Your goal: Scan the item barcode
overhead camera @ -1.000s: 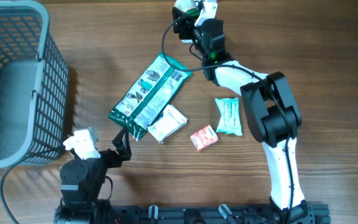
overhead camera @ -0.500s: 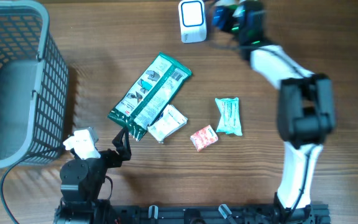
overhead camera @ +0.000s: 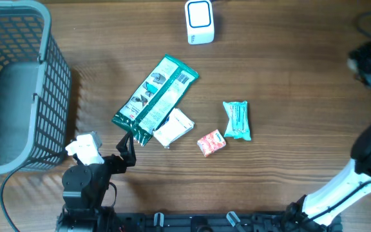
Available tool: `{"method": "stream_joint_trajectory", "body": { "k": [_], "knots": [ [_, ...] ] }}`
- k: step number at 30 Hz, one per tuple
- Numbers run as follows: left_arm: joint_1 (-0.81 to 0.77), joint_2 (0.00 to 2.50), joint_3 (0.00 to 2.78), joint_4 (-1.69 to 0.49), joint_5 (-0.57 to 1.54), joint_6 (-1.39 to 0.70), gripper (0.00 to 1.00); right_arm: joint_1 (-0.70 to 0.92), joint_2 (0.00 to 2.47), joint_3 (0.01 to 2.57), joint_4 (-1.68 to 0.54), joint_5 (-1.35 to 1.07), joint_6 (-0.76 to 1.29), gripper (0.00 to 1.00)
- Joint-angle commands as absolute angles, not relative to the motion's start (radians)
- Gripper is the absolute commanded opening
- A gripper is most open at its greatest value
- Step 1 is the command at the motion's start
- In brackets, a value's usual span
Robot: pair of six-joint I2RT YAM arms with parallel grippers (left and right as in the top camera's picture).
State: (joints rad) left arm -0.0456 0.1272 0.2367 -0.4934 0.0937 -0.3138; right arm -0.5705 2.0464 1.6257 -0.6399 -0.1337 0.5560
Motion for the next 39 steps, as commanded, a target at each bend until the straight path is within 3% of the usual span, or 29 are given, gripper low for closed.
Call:
{"method": "stream_joint_trajectory", "body": {
  "k": [1,9,16,23,29,30,31,39],
  "knots": [
    [-0.041,0.125,0.232,-0.491,0.08,-0.323,1.0,-0.682,2.041,1.634,-0.677,-0.061,0.576,0.59],
    [-0.041,0.125,0.232,-0.491,0.08,-0.323,1.0,-0.835,2.075,1.634,-0.791,0.054,0.496,0.65],
    [-0.041,0.125,0.232,-0.491,0.08,-0.323,1.0,-0.834,2.075,1.634,-0.805,0.054,0.471,0.67],
    [-0.041,0.125,0.232,-0.491,0.08,-0.323,1.0,-0.834,2.076,1.634,-0.807,0.072,0.414,0.78],
    [-0.041,0.125,0.232,-0.491,0.08,-0.323,1.0,-0.834,2.076,1.579,-0.811,0.066,0.42,0.82],
    [-0.041,0.125,0.232,-0.491,0.08,-0.323,1.0,-0.834,2.076,1.579,-0.812,0.047,0.419,0.95],
    [-0.041,0.125,0.232,-0.491,0.08,-0.323,1.0,-0.834,2.073,1.59,-0.822,0.006,0.419,1.0],
    [-0.041,0.125,0.232,-0.491,0.08,-0.323,1.0,-0.767,1.888,1.812,-0.979,-0.501,0.501,1.0]
  ]
}}
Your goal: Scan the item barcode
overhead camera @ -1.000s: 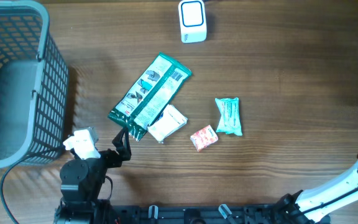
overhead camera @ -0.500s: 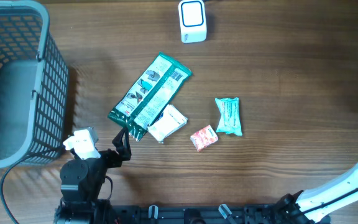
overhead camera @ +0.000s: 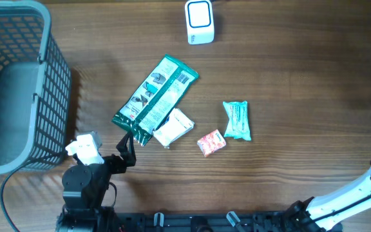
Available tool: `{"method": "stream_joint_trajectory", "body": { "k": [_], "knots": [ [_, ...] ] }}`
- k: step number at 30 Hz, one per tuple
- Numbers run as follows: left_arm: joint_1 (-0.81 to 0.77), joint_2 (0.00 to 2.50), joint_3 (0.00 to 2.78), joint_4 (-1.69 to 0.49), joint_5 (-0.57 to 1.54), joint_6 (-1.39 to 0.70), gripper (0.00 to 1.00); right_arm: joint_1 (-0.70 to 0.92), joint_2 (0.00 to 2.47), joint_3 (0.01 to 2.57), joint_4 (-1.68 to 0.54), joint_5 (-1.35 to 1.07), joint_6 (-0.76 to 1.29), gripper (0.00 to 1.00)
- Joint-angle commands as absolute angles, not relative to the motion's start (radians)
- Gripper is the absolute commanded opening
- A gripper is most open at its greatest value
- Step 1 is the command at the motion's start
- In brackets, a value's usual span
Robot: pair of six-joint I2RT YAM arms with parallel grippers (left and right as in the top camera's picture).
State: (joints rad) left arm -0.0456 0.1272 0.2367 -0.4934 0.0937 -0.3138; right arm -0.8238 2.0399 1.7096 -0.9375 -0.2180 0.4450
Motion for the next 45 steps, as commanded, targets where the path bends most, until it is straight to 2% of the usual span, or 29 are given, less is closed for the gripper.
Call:
{"method": "stream_joint_trajectory", "body": {
  "k": [1,4,7,11,17,19,22,26,31,36,40,44,45],
  "knots": [
    [-0.041,0.125,0.232,-0.491,0.08,-0.323,1.0,-0.743,1.849,1.814,-0.979,-0.505,0.51,1.0],
    [-0.041,0.125,0.232,-0.491,0.08,-0.323,1.0,-0.64,1.749,1.813,-1.028,-0.431,0.516,1.0],
    [-0.041,0.125,0.232,-0.491,0.08,-0.323,1.0,-0.467,1.69,1.812,-1.142,-0.25,0.516,1.0],
    [-0.041,0.125,0.232,-0.491,0.08,-0.323,1.0,-0.125,1.692,1.781,-1.267,0.028,0.522,0.99],
    [-0.041,0.125,0.232,-0.491,0.08,-0.323,1.0,0.283,1.787,1.601,-1.266,0.138,0.505,1.0],
    [-0.041,0.125,0.232,-0.491,0.08,-0.323,1.0,0.368,1.839,1.547,-1.237,0.168,0.536,1.0],
    [-0.041,0.125,0.232,-0.491,0.08,-0.323,1.0,0.461,1.932,1.529,-1.24,0.268,0.595,0.87],
    [-0.041,0.125,0.232,-0.491,0.08,-0.323,1.0,0.546,2.03,1.529,-1.251,0.368,0.662,0.87],
    [-0.041,0.125,0.232,-0.491,0.08,-0.323,1.0,0.571,2.129,1.529,-1.287,0.415,0.733,0.84],
    [-0.041,0.125,0.232,-0.491,0.08,-0.323,1.0,0.569,2.178,1.527,-1.288,0.415,0.748,0.72],
    [-0.041,0.125,0.232,-0.491,0.08,-0.323,1.0,0.568,2.183,1.512,-1.237,0.418,0.747,0.45],
    [-0.041,0.125,0.232,-0.491,0.08,-0.323,1.0,0.568,2.183,1.486,-1.185,0.41,0.748,0.05],
    [-0.041,0.125,0.232,-0.491,0.08,-0.323,1.0,0.568,2.182,1.486,-1.182,0.411,0.747,0.04]
  ]
}}
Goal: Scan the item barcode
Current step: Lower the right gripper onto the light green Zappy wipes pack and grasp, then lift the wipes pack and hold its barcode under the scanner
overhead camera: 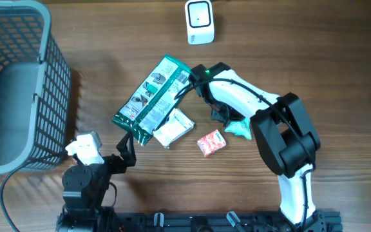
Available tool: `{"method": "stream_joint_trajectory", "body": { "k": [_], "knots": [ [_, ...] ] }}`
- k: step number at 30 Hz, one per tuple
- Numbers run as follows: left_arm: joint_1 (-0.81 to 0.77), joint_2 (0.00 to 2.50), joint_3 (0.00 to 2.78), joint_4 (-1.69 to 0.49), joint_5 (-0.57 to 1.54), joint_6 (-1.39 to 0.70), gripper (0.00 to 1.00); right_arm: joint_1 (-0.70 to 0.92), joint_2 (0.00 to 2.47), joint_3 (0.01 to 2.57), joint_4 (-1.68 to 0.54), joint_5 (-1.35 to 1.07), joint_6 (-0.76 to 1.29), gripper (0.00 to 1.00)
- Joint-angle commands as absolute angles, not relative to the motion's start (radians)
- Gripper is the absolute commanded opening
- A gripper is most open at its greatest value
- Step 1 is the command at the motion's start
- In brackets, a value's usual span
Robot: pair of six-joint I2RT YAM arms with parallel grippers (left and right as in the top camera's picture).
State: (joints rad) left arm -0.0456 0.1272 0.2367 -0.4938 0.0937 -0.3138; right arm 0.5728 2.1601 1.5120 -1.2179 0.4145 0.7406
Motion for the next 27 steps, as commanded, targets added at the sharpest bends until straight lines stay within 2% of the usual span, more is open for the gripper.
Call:
{"method": "stream_joint_trajectory", "body": {
  "k": [1,3,7,10,12,14,16,20,27],
  "knots": [
    [-0.041,0.125,0.232,-0.491,0.08,-0.323,1.0,0.568,2.181,1.491,-1.182,0.411,0.746,0.04],
    [-0.041,0.125,0.232,-0.491,0.08,-0.323,1.0,0.567,2.18,1.513,-1.182,0.386,0.72,0.04],
    [-0.041,0.125,0.232,-0.491,0.08,-0.323,1.0,0.548,2.151,1.623,-1.179,-0.002,0.473,0.04],
    [-0.041,0.125,0.232,-0.491,0.08,-0.323,1.0,0.506,2.095,1.698,-1.18,-0.525,0.231,0.04],
    [-0.041,0.125,0.232,-0.491,0.08,-0.323,1.0,0.456,2.059,1.699,-1.193,-0.817,0.162,0.04],
    [-0.041,0.125,0.232,-0.491,0.081,-0.323,1.0,0.397,2.049,1.699,-1.225,-1.009,0.089,0.04],
    [-0.041,0.125,0.232,-0.491,0.08,-0.323,1.0,0.344,2.049,1.695,-1.249,-1.095,0.105,0.04],
    [-0.041,0.125,0.232,-0.491,0.08,-0.323,1.0,0.276,2.049,1.693,-1.339,-1.168,0.281,0.05],
    [-0.041,0.125,0.232,-0.491,0.081,-0.323,1.0,0.268,2.049,1.693,-1.562,-1.314,0.32,0.04]
  ]
}}
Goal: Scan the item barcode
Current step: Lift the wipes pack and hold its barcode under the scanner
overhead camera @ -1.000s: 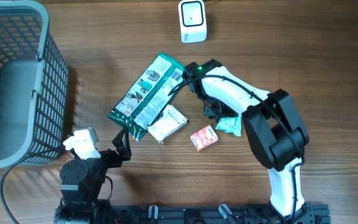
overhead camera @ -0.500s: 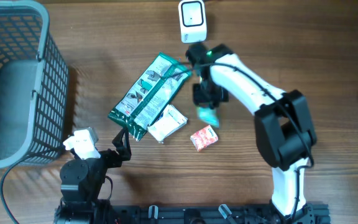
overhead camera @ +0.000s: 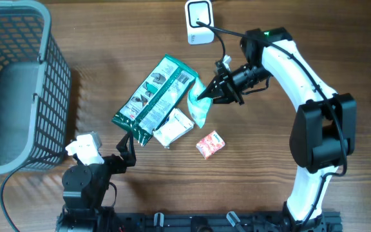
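Note:
A teal packet (overhead camera: pixel 197 108) hangs from my right gripper (overhead camera: pixel 206 96), which is shut on its upper end. The packet sits just beside the right edge of the large green bag (overhead camera: pixel 156 96). The right arm reaches in from the lower right and bends back toward the left. The white barcode scanner (overhead camera: pixel 199 21) stands at the far edge of the table, above the gripper. My left gripper (overhead camera: pixel 127 149) rests low at the near left, open and holding nothing, close to the green bag's lower corner.
A grey mesh basket (overhead camera: pixel 50 77) fills the far left. A white packet (overhead camera: pixel 174 127) lies partly under the green bag, and a small red packet (overhead camera: pixel 211 143) lies to its right. A cable runs from the scanner toward the right arm.
The teal packet has left its spot right of the red packet and is now held near the green bag's right edge. The right arm's wrist has moved from the table's middle toward the far right.
The right arm was first at the table's right edge, then almost out of view, with the teal packet lying flat right of the red one. Later the arm stretched over that packet. Now the right gripper holds it. The left arm has stayed still throughout.

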Available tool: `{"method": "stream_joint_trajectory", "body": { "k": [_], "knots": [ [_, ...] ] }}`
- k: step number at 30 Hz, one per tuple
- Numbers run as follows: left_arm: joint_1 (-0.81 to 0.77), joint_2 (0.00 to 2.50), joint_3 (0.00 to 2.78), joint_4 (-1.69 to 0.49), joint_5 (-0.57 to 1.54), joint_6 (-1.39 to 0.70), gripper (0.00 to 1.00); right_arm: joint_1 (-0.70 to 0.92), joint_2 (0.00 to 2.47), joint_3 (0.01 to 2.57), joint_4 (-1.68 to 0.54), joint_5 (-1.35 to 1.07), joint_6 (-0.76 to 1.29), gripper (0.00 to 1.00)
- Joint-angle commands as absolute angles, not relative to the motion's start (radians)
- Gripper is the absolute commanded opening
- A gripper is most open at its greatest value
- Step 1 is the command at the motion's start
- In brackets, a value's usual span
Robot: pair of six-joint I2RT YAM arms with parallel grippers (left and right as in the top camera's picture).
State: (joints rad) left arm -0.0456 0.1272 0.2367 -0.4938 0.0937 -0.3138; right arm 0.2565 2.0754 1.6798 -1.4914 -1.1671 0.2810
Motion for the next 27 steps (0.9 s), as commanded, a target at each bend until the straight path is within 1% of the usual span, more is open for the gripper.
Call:
{"method": "stream_joint_trajectory", "body": {
  "k": [1,4,9,13,16,20,22,24,27],
  "knots": [
    [-0.041,0.125,0.232,-0.491,0.08,-0.323,1.0,0.268,2.049,1.693,-1.574,-1.327,0.313,0.04],
    [-0.041,0.125,0.232,-0.491,0.08,-0.323,1.0,0.268,2.049,1.693,-1.567,-1.332,0.262,0.04],
    [-0.041,0.125,0.232,-0.491,0.08,-0.323,1.0,0.268,2.049,1.693,-1.586,-1.332,0.11,0.05],
    [-0.041,0.125,0.232,-0.491,0.08,-0.323,1.0,0.268,2.049,1.693,-1.611,-1.326,-0.046,0.04],
    [-0.041,0.125,0.232,-0.491,0.08,-0.323,1.0,0.262,2.049,1.693,-1.611,-1.272,-0.178,0.04],
    [-0.041,0.125,0.232,-0.491,0.08,-0.323,1.0,0.26,2.049,1.693,-1.607,-1.261,-0.236,0.04],
    [-0.041,0.125,0.232,-0.491,0.08,-0.323,1.0,0.26,2.049,1.693,-1.546,-1.213,-0.279,0.04],
    [-0.041,0.125,0.232,-0.491,0.08,-0.323,1.0,0.263,2.049,1.694,-1.431,-1.097,-0.245,0.05],
    [-0.041,0.125,0.232,-0.491,0.081,-0.323,1.0,0.273,2.046,1.714,-1.242,-0.772,0.002,0.05]
  ]
}}
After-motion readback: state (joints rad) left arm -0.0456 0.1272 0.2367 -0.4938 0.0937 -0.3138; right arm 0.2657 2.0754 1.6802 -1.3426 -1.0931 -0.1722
